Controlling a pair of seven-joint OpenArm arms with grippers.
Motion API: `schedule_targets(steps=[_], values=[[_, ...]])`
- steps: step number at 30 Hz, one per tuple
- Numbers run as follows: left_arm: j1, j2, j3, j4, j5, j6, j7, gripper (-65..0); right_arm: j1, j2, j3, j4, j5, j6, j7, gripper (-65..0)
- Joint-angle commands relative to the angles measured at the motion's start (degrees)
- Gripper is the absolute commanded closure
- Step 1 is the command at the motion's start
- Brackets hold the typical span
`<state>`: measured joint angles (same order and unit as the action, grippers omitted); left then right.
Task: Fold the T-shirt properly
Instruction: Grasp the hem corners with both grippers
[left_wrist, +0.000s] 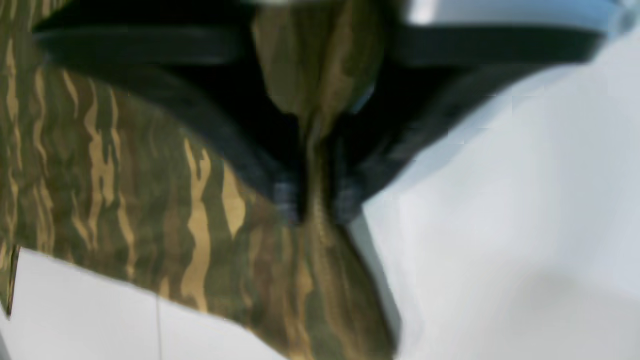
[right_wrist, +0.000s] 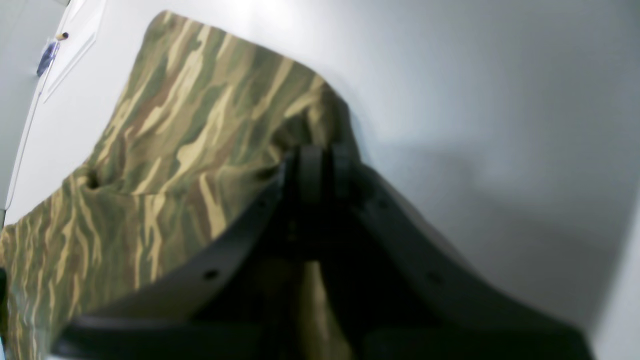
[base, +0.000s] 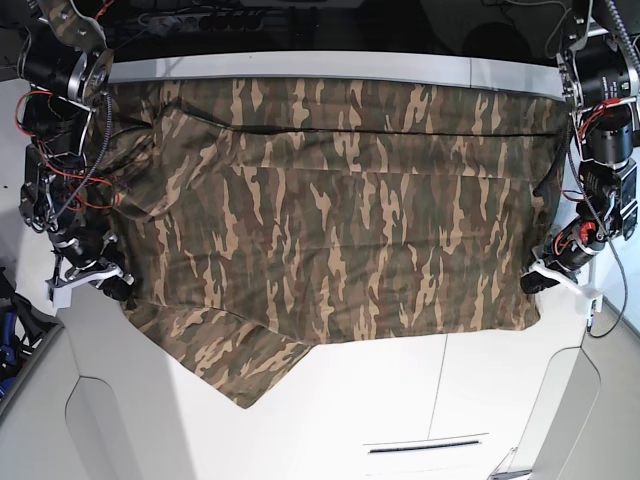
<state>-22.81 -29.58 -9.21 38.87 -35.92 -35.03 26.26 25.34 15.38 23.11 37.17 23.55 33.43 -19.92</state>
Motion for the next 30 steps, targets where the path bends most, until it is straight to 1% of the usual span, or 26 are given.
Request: schedule_targets(steps=[1, 2, 5, 11, 15, 18, 21, 24, 27, 30], values=[[-1.99, -1.07, -0.09, 0.52, -0.81, -0.37, 0.52, -0.7, 0.96, 0.7, -0.04, 1.14, -0.22, 0.09, -1.53, 0.0], [-2.29, -1.09, -0.09, 0.66, -0.96, -0.79, 1.44, 0.0, 0.96, 0.83, -0.04, 1.64, -0.22, 0.04, -2.64, 0.0], [-2.78, -1.09, -0.09, 1.05, -1.16, -4.97, 3.93, 0.0, 0.94, 1.05, -0.04, 3.8, -0.22, 0.09, -6.27, 0.0], [-2.73, -1.6, -0.07, 1.36, -4.13, -4.97, 6.27, 0.0, 0.87, 1.16, -0.04, 10.05, 0.13, 0.07, -13.31, 0.0], [-2.73, -3.72, -0.07, 1.38, -8.17, -4.97, 8.09, 0.0, 0.31, 1.77, -0.04, 14.36, 4.63, 0.04, -20.06, 0.0], [-2.71, -5.73, -0.09, 2.16, -12.39, -4.97, 11.43, 0.0, -0.61, 2.75, -0.04, 17.05, 8.55, 0.22, -23.54, 0.0], [-2.47, -7.45, -0.07, 4.28, -16.06, -4.97, 16.17, 0.0, -2.49, 3.96, -0.04, 20.2, 10.95, 0.46, -23.87, 0.0], [-0.94, -8.68, -0.07, 7.8, -20.31, -4.97, 19.74, 0.0, -4.85, 4.76, 0.13, 23.93, 12.2, 0.46, -24.11, 0.0], [1.53, -9.86, -0.07, 11.89, -23.37, -4.97, 21.9, 0.0, -7.52, 4.98, 0.13, 28.09, 12.72, 0.44, -24.72, 0.0], [4.66, -11.58, -0.09, 16.48, -25.18, -4.97, 23.43, 0.0, -9.77, 4.98, 0.15, 32.0, 12.96, 0.44, -26.45, 0.0]])
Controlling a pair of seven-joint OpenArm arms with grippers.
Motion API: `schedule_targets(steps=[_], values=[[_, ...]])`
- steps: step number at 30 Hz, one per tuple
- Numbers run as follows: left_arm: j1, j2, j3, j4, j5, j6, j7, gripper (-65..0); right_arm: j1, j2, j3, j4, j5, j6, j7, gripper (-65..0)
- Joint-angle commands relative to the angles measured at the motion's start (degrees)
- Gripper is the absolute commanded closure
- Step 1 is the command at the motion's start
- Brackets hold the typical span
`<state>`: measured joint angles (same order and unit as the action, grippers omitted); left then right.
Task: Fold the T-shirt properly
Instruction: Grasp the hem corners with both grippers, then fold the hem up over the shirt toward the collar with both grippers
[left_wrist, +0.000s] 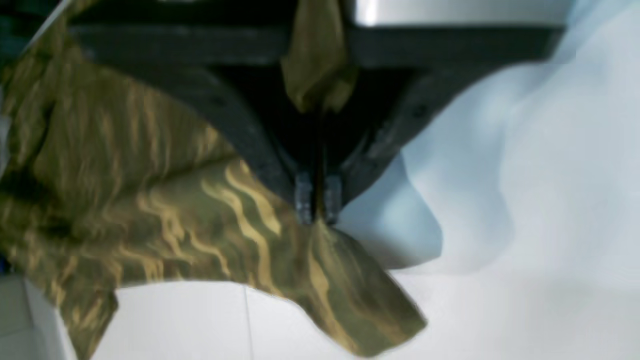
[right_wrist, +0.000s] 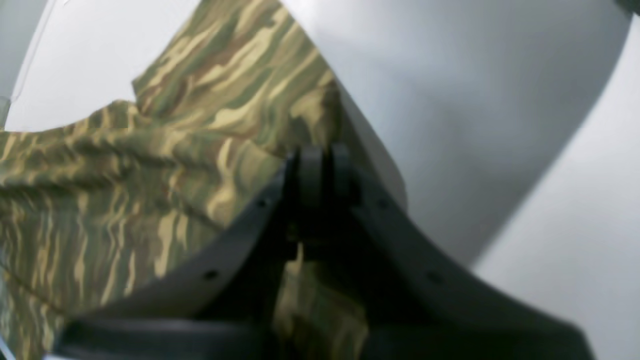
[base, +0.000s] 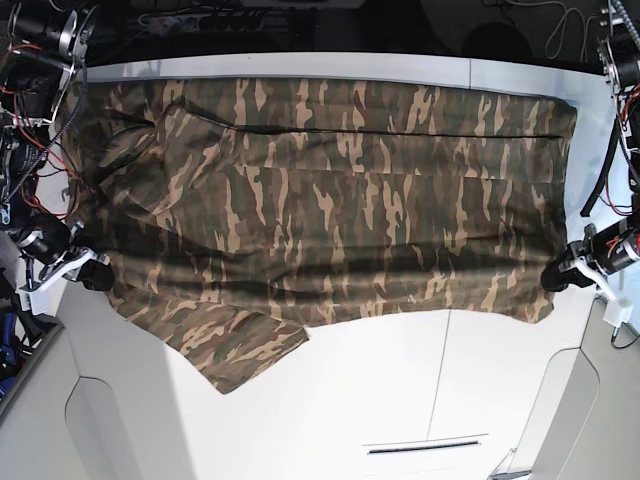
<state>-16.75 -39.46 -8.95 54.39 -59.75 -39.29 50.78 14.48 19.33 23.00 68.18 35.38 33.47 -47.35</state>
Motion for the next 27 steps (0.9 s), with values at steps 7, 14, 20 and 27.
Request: schedule_targets(steps=[7, 14, 20, 27], values=[[7.89, -5.68, -0.37, 13.68, -3.48, -0.71, -0.48, 0.0, -3.91, 3.37, 0.5, 7.78, 6.25, 0.39, -2.95, 0.0], [14.75, -6.43, -0.5, 21.09, -3.48, -0.71, 0.09, 0.0, -9.44, 4.48, 4.15, 13.27, 12.63, 0.39, -6.8, 0.0], [16.96, -6.45, -0.5, 21.42, -6.12, -0.71, 2.38, 0.0, -14.08, 4.48, 9.49, 14.86, 17.18, 0.44, -9.9, 0.0], [17.29, -6.45, -0.5, 21.42, -12.35, -0.71, 9.73, 0.0, -18.91, 4.44, 14.51, 14.86, 22.08, 1.03, -11.43, 0.0]])
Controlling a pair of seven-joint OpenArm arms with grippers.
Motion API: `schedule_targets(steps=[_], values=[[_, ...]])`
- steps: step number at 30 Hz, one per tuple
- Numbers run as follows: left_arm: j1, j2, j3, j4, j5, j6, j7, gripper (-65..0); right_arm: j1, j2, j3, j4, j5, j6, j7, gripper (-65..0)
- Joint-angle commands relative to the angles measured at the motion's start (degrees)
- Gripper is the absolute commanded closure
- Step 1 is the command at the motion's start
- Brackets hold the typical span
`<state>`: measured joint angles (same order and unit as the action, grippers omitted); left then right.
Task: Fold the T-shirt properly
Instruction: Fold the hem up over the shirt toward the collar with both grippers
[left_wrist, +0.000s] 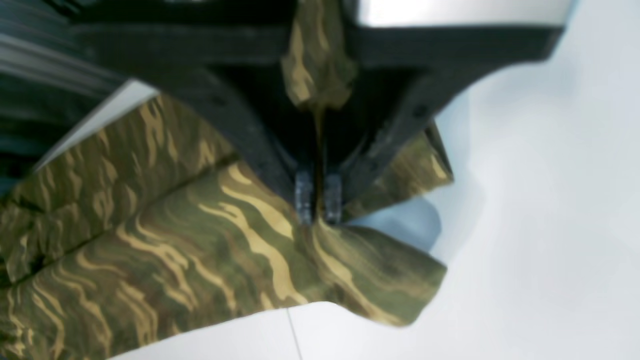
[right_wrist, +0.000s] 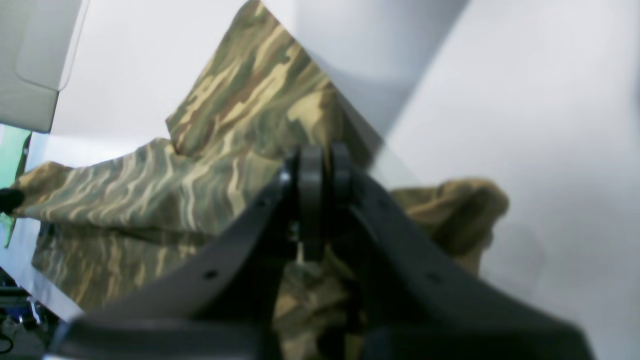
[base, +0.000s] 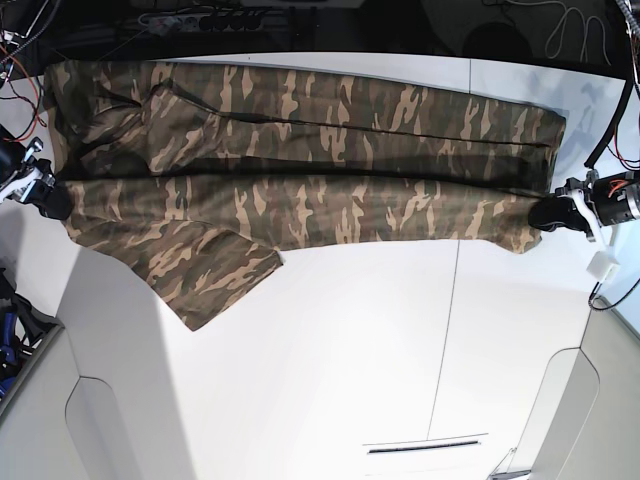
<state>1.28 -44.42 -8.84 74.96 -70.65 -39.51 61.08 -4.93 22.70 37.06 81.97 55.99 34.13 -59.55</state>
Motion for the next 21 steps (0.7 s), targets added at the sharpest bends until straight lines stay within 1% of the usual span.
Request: schedule_targets(steps=[1, 4, 7, 10, 12, 13, 14, 15, 16, 21], values=[[-0.39, -1.49, -0.61, 0.85, -2.03, -0.49, -0.48, 0.0, 0.17, 1.05, 0.44, 1.07, 1.46, 0.39, 0.31, 0.0], [0.74, -1.46, -0.61, 0.85, -2.78, -0.49, -0.42, 0.0, -1.03, 0.87, 0.44, 1.05, 0.79, 0.37, 0.2, 0.0], [1.75, -1.44, -0.61, 0.85, -2.84, -0.49, -0.42, 0.0, -1.55, 0.76, 0.44, 1.05, -2.58, 0.15, 0.61, 0.0], [2.27, -1.25, -0.61, 0.85, -2.86, -0.49, -0.44, 0.0, -1.6, 0.42, 0.42, 1.05, -4.37, 0.15, 0.68, 0.0], [2.27, -1.14, -0.61, 0.85, -2.8, -0.49, -0.42, 0.0, -1.62, 0.26, 0.42, 1.05, -5.05, 0.15, 1.73, -19.3], [2.29, -1.11, -0.61, 0.85, -2.82, -0.49, -0.42, 0.0, -1.6, 0.26, 0.42, 1.05, -5.27, 0.15, 2.43, -27.9], [2.27, -1.11, -0.61, 0.85, -2.82, -0.49, -0.42, 0.0, -1.6, 0.31, 0.44, 1.05, -5.25, 0.15, 3.3, -34.5], [2.25, -1.14, -0.61, 0.85, -2.82, -0.49, -0.42, 0.0, -1.57, 0.35, 0.44, 1.05, -5.22, 0.15, 4.17, -37.9], [2.25, -1.14, -0.61, 0.85, -2.82, -0.49, -0.42, 0.0, -1.46, 0.33, 0.44, 1.05, -5.25, 0.15, 5.2, -38.6], [2.27, -1.14, -0.61, 0.85, -2.82, -0.49, -0.39, 0.0, 0.31, 0.33, 0.44, 1.07, -5.92, 0.15, 10.73, -38.6]])
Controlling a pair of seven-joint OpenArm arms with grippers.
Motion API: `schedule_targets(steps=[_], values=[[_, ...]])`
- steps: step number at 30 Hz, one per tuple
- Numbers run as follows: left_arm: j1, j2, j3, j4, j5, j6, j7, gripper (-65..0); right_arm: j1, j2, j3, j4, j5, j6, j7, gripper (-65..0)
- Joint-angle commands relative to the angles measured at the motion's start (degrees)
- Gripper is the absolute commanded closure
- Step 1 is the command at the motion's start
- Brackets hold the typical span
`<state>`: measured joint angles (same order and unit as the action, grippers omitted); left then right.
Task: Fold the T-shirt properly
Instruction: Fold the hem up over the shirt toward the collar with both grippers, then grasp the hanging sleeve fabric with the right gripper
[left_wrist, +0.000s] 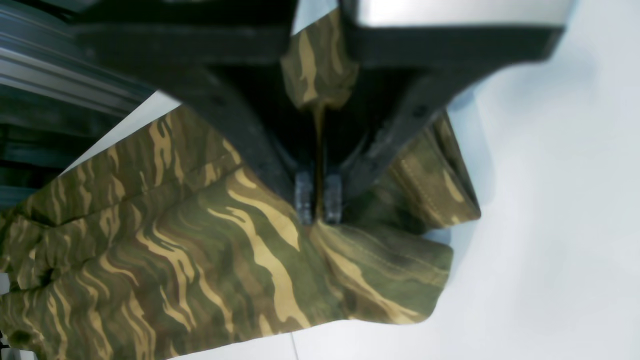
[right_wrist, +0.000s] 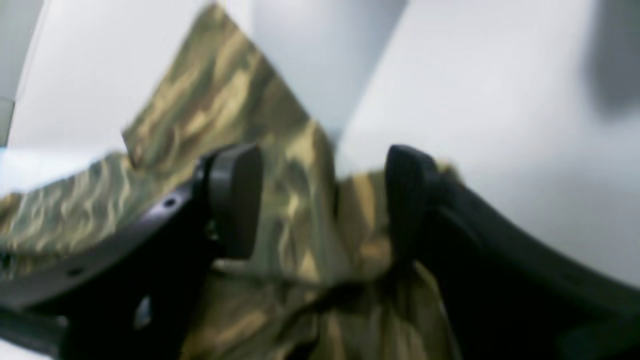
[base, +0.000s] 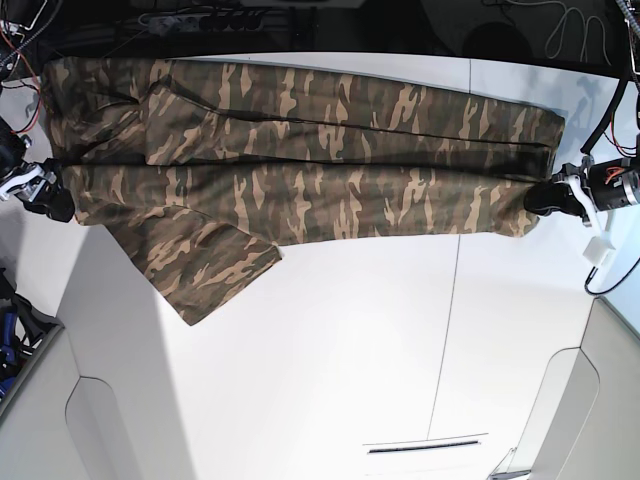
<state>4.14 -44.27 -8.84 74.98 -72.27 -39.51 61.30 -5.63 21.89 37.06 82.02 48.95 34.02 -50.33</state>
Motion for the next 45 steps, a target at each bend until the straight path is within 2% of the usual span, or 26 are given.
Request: schedule_targets(steps=[1, 12, 18, 25, 30, 39, 42, 45], values=[[-0.59, -1.29, -0.61, 0.83, -1.18, -0.49, -0.61, 0.0, 1.86, 1.11, 0.44, 1.01, 0.37, 0.24, 2.19, -38.6], [-0.61, -1.29, -0.61, 0.81, -1.2, -0.49, -0.63, 0.0, 12.59, 1.11, -1.25, -0.04, -8.98, -0.85, 4.46, -38.5], [-0.59, -1.29, -0.61, 0.81, -1.16, -0.49, -0.61, 0.0, 16.22, 1.09, -10.54, -7.69, -14.56, -2.36, 11.23, -38.5], [-0.59, -1.29, -0.61, 0.81, -0.22, -0.49, -0.61, 0.0, 21.9, 0.85, -22.4, -20.35, -17.81, -2.75, 17.16, -38.5], [-0.59, -1.29, -0.61, 0.81, -0.22, -0.49, -0.63, 0.0, 24.2, -2.19, -25.44, -24.48, -19.63, -2.71, 17.25, -38.5], [-0.59, -1.27, -0.61, 0.81, -0.37, -0.49, -0.66, 0.0, 24.2, -8.0, -25.49, -24.5, -19.58, -2.43, 17.11, -38.3], [-0.59, -1.27, -0.61, 0.81, -0.35, -0.49, -0.66, 0.0, 24.2, -9.07, -25.51, -24.5, -19.58, -2.27, 17.09, -32.6], [-0.61, -1.29, -0.61, 0.81, -0.35, -0.49, -0.66, 0.0, 24.2, -9.64, -25.51, -24.5, -19.58, -2.27, 17.09, -18.7]])
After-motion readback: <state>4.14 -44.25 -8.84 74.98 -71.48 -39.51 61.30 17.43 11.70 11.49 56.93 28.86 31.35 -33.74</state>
